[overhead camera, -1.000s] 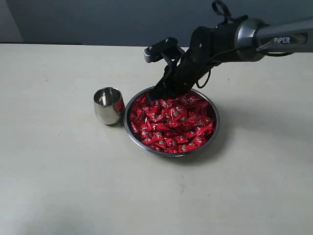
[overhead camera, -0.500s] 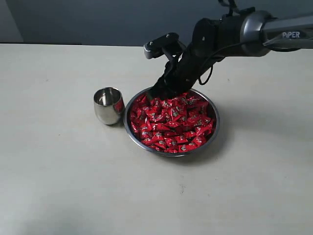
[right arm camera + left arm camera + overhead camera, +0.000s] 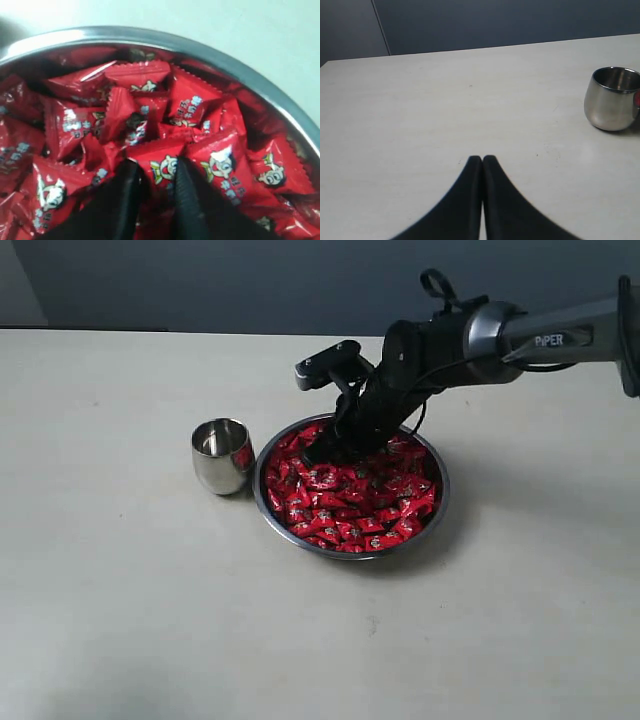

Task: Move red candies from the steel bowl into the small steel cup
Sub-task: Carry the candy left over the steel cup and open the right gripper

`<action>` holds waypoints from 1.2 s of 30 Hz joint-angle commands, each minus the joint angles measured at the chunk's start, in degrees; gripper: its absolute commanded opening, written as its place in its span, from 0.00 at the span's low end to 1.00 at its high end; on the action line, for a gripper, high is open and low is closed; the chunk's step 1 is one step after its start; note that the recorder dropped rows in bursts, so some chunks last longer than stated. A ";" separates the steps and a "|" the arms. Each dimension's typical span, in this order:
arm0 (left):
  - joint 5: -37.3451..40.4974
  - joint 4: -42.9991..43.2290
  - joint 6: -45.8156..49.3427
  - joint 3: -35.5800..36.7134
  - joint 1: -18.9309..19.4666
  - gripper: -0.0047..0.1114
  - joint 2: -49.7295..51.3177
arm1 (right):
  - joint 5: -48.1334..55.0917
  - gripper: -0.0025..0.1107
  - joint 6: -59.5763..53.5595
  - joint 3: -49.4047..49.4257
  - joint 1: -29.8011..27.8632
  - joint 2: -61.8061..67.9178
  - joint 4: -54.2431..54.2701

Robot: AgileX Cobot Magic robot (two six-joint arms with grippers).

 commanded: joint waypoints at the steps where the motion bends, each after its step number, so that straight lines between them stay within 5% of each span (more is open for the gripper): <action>1: -0.28 0.11 -0.16 -0.48 -0.31 0.04 -0.27 | -0.49 0.03 -0.01 -0.23 -0.07 -0.18 -0.65; 20: -0.28 0.11 -0.16 -0.48 -0.31 0.04 -0.27 | 4.11 0.02 0.54 -0.23 0.35 -11.15 3.73; 36: -0.28 0.11 -0.16 -0.48 -0.31 0.04 -0.27 | 3.60 0.02 0.08 -11.22 11.33 -4.00 6.53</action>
